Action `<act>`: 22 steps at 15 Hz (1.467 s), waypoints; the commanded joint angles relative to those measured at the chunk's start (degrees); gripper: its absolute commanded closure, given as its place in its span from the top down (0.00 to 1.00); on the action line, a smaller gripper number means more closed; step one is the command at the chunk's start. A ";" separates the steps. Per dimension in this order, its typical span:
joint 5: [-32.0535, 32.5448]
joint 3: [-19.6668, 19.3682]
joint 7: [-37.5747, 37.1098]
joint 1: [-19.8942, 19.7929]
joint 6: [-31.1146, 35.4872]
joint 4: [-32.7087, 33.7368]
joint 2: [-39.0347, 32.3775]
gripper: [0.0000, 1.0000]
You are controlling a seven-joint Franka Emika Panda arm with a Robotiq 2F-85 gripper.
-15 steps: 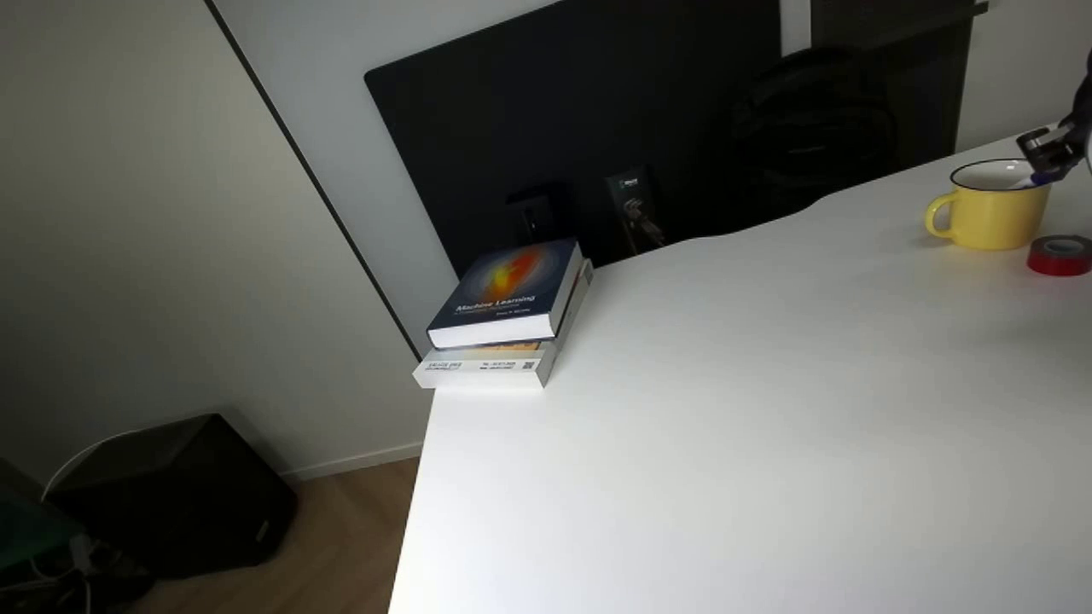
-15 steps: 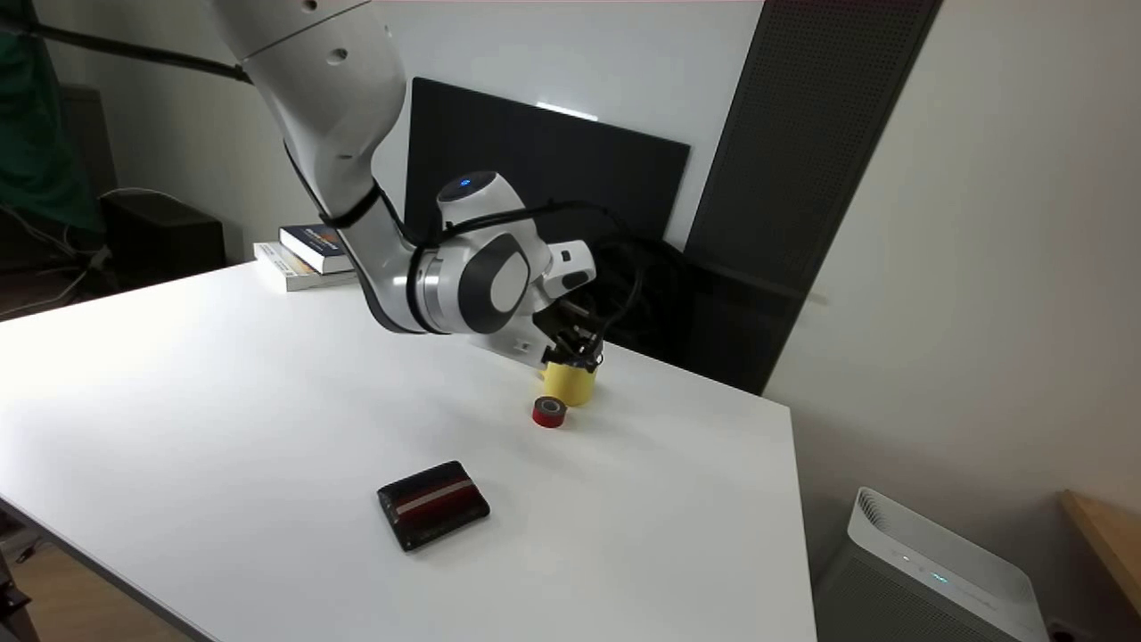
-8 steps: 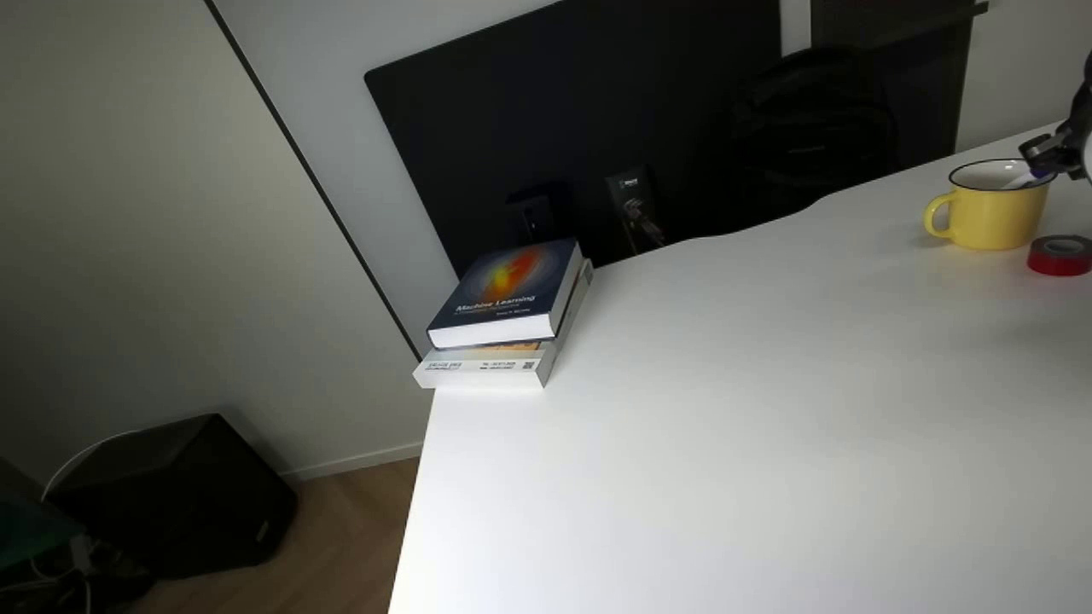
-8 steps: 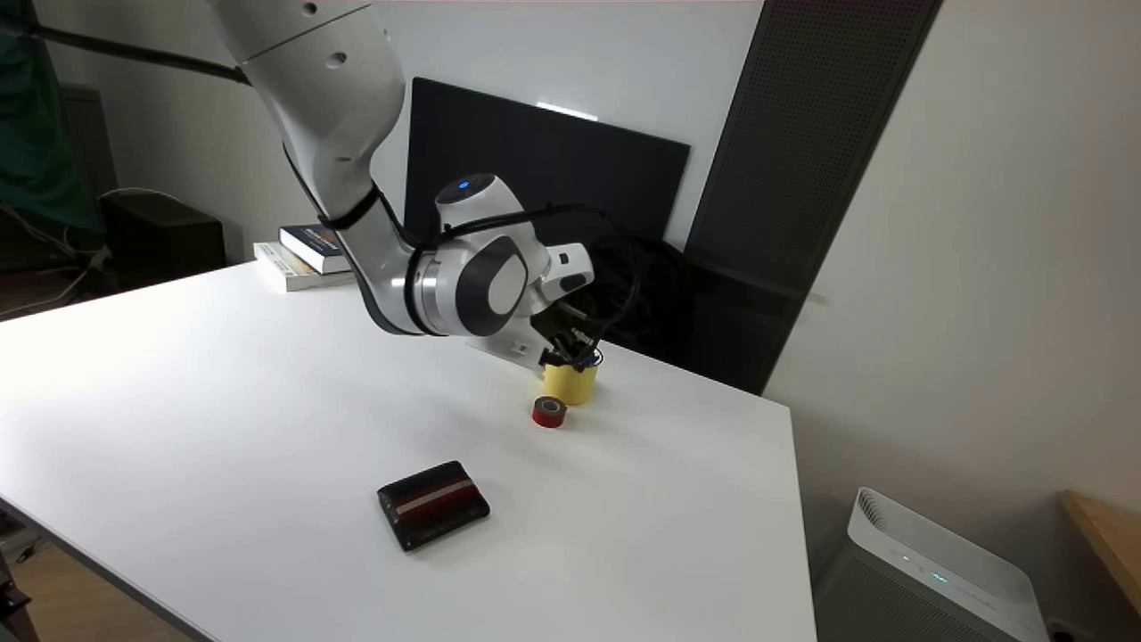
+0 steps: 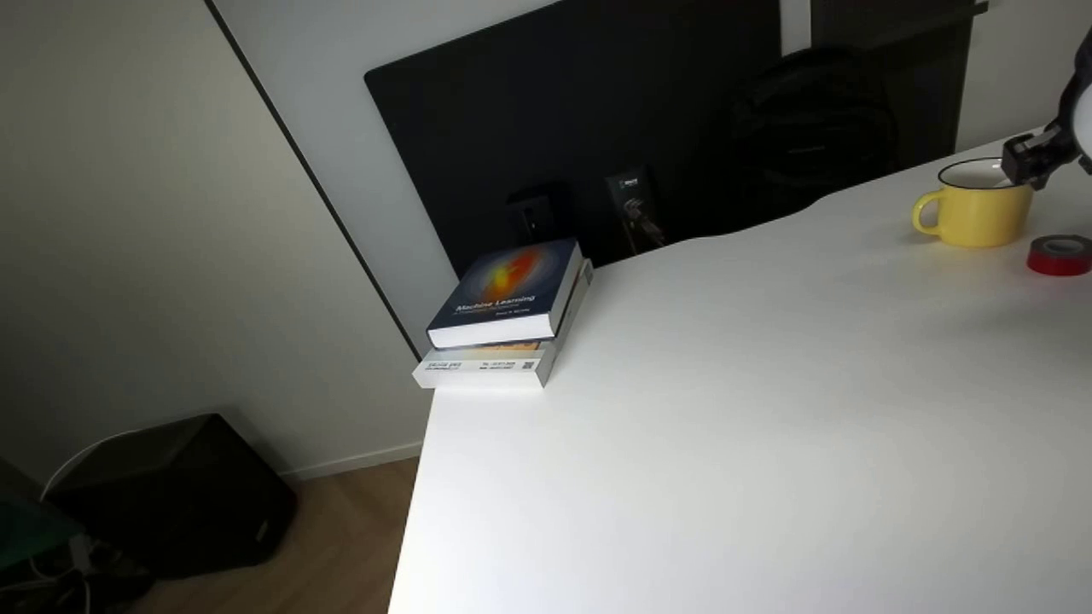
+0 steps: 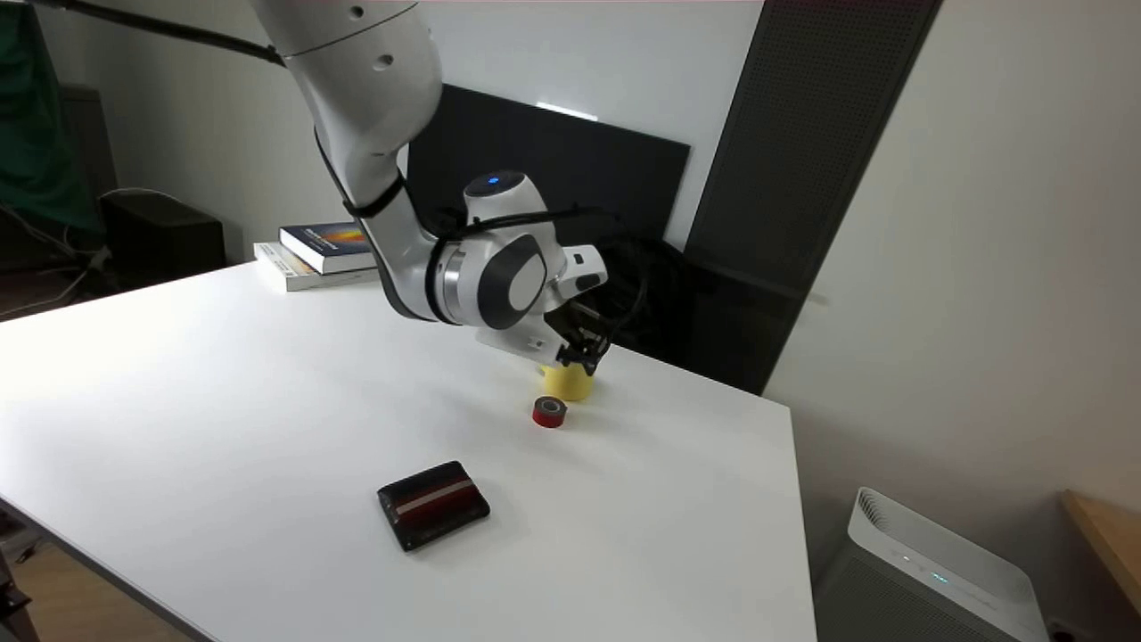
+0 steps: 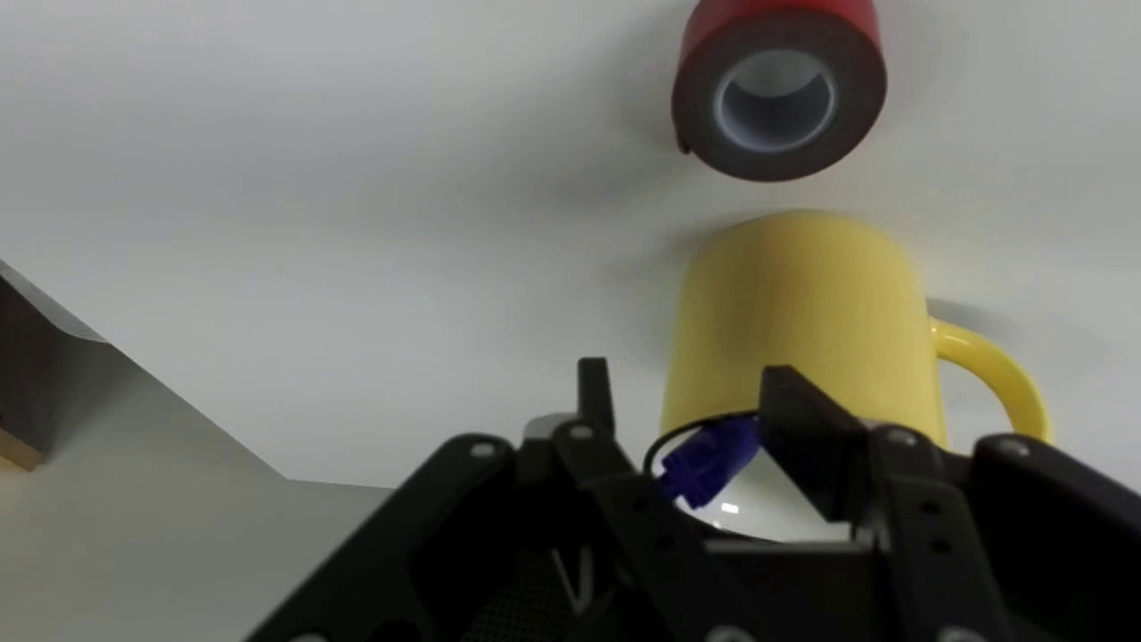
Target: Remove the marker from the yellow cup and put it on the table
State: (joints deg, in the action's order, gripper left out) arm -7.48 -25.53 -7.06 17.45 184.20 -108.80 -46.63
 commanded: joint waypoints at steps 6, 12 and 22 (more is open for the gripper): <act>7.20 24.42 13.00 -25.50 -14.09 10.04 2.48 1.00; 6.65 28.57 17.25 -28.99 -18.75 11.90 2.23 0.74; 6.38 32.19 22.23 -31.48 -17.85 11.00 2.76 0.05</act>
State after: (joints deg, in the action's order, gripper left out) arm -1.07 4.72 13.32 -12.27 166.76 -98.63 -43.73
